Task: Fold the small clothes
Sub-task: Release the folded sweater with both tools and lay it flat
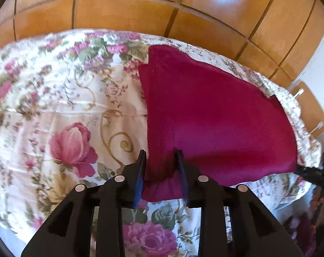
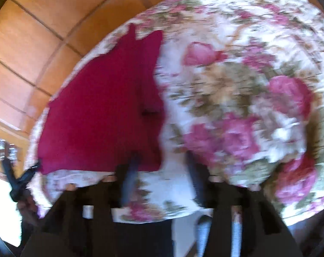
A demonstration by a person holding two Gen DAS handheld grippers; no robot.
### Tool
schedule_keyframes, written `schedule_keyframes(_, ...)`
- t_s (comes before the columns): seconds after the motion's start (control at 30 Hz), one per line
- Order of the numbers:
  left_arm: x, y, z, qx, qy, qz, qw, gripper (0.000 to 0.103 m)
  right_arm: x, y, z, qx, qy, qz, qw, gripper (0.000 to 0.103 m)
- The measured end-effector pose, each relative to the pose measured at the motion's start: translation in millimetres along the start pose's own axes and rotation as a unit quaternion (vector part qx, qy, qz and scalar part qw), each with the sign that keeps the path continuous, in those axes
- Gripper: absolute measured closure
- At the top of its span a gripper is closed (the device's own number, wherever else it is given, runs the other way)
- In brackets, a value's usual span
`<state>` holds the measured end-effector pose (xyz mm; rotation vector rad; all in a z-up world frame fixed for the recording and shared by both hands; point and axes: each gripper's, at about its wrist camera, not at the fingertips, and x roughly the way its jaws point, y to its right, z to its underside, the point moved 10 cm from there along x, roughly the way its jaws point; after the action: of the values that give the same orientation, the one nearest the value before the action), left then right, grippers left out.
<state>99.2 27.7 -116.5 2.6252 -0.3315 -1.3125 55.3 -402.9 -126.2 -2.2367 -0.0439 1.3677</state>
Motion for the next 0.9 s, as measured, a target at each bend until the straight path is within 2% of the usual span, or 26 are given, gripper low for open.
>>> schedule_keyframes(0.1, -7, -4, -2, 0.008, 0.013, -0.039, 0.9991, 0.065, -14, -8, -8, -0.032, 0.019, 0.026, 0.999, 0.047)
schedule_keyframes(0.17, -10, -6, -2, 0.002, 0.016, -0.045, 0.9989, 0.065, -24, -18, -16, -0.057, 0.035, 0.036, 0.997, 0.039)
schedule_keyframes(0.23, -14, -7, -2, 0.001, 0.020, -0.055, 0.9983, 0.065, -34, -43, -28, -0.092, 0.060, 0.040, 0.993, 0.012)
schedule_keyframes(0.3, -18, -9, -3, 0.010, 0.025, -0.076, 0.9967, 0.064, -40, -67, -38, -0.131, 0.088, 0.050, 0.986, 0.003)
schedule_keyframes(0.33, -20, -9, -2, 0.014, 0.027, -0.085, 0.9959, 0.052, -42, -77, -43, -0.144, 0.099, 0.053, 0.983, 0.002)
schedule_keyframes(0.4, -26, -11, -4, 0.017, 0.039, -0.101, 0.9939, 0.039, -39, -103, -56, -0.177, 0.127, 0.070, 0.973, 0.002)
schedule_keyframes(0.47, -31, -14, -4, 0.013, 0.047, -0.107, 0.9931, 0.038, -27, -125, -71, -0.203, 0.147, 0.080, 0.965, 0.002)
schedule_keyframes(0.5, -31, -16, -4, 0.009, 0.044, -0.108, 0.9932, 0.038, -18, -132, -74, -0.207, 0.145, 0.079, 0.964, 0.002)
schedule_keyframes(0.63, -33, -23, -3, -0.007, 0.040, -0.117, 0.9922, 0.037, 28, -149, -96, -0.177, 0.130, 0.047, 0.975, 0.002)
schedule_keyframes(0.7, -36, -27, -4, -0.003, 0.045, -0.133, 0.9901, 0.026, 46, -147, -108, -0.160, 0.133, 0.061, 0.976, 0.002)
schedule_keyframes(0.77, -41, -28, -5, -0.002, 0.052, -0.141, 0.9886, 0.024, 66, -139, -120, -0.148, 0.135, 0.077, 0.977, 0.002)
schedule_keyframes(0.83, -41, -30, -4, -0.001, 0.050, -0.147, 0.9878, 0.017, 87, -125, -121, -0.130, 0.114, 0.091, 0.981, 0.002)
schedule_keyframes(0.9, -42, -32, -4, 0.000, 0.052, -0.155, 0.9865, 0.016, 100, -110, -116, -0.115, 0.104, 0.084, 0.984, 0.002)
